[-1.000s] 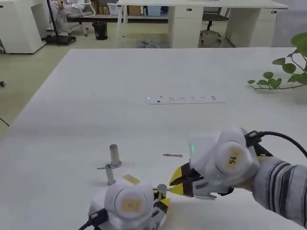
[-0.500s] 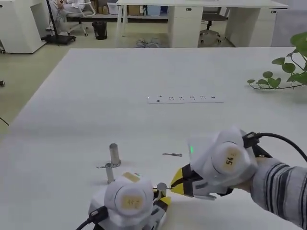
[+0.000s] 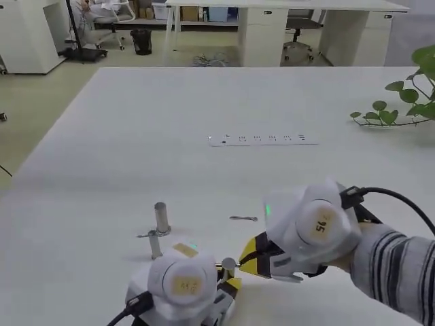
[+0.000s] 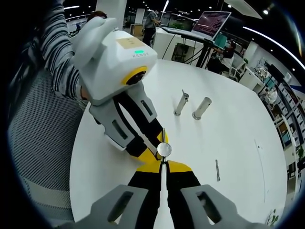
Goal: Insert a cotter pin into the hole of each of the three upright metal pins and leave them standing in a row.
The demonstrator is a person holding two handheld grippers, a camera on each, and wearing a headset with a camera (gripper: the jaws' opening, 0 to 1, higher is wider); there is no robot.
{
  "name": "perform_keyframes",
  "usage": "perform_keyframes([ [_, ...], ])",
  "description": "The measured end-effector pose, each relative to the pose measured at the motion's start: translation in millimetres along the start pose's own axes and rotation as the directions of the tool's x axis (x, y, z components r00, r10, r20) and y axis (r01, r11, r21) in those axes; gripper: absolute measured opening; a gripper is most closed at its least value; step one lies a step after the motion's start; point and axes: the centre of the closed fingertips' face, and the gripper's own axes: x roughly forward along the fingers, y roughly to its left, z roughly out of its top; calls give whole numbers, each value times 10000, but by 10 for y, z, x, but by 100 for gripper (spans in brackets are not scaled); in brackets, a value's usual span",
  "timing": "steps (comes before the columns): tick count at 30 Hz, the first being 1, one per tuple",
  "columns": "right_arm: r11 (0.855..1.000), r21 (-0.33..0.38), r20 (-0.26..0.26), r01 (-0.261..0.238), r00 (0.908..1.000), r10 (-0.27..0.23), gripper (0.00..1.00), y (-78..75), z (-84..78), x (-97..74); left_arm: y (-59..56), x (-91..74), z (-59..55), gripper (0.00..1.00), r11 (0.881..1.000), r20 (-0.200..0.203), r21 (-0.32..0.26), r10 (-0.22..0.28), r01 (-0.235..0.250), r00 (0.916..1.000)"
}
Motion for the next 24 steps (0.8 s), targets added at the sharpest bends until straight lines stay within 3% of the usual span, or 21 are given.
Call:
perform_keyframes([
  [11,9998,189,11,102,9999,-102,0,0,-1,11,3,9,-15,11,10000,-59,75,58,-58,10000],
  [13,9991,404,-61,155,9999,-153,0,-3,-11,12,10,5,-54,11,9996,-265,298,-11,19,9996],
  [15,9985,504,-13,235,9997,-234,2,-15,-5,13,37,-9,-92,15,9988,-421,490,26,-5,9991],
  [24,9821,1882,579,-71,9983,-39,11,-7,69,63,49,-126,-80,34,9988,-270,369,-314,324,9991],
])
